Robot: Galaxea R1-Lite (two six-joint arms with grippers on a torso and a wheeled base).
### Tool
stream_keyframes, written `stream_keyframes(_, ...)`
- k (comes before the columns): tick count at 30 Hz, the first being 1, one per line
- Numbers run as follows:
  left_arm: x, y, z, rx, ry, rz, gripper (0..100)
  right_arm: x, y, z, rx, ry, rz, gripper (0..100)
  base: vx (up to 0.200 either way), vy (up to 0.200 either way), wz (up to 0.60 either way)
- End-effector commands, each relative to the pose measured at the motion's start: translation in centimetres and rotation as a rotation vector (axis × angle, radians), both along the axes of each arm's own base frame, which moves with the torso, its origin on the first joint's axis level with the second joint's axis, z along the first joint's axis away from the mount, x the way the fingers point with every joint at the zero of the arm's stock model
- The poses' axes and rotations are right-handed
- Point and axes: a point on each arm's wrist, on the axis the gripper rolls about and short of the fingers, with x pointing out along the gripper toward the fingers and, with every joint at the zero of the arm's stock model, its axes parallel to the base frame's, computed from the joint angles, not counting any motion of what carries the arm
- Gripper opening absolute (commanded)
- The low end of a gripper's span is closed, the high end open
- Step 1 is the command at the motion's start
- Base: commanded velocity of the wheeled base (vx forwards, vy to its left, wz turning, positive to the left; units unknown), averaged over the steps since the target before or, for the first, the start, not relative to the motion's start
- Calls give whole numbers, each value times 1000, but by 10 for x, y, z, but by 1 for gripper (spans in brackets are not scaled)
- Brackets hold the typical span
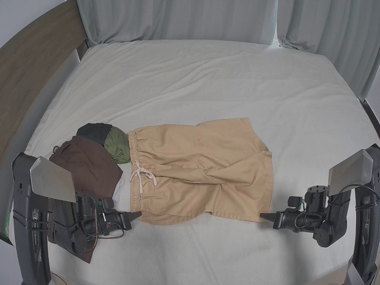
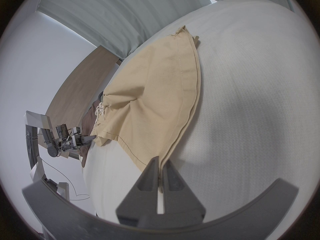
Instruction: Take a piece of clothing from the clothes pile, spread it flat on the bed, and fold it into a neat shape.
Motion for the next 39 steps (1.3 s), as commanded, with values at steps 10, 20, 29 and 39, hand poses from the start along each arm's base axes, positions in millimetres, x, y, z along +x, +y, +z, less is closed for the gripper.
stream_keyframes(10, -10, 9, 11, -6, 10, 15, 0, -24, -9, 6, -70, 25, -8, 0, 0, 0, 0)
stream_keyframes(20, -41, 20, 28, -20, 55, -6, 0, -38, -22, 5, -127, 43, -2, 0, 0, 0, 0)
stream_keyframes(29, -51, 32, 14, 34, 69, -56, 0, -52, -27, 6, -164, 59, 34, 0, 0, 0, 0)
stream_keyframes(39, -50, 32, 7, 48, 77, -63, 0, -52, -27, 6, -170, 52, 37, 0, 0, 0, 0)
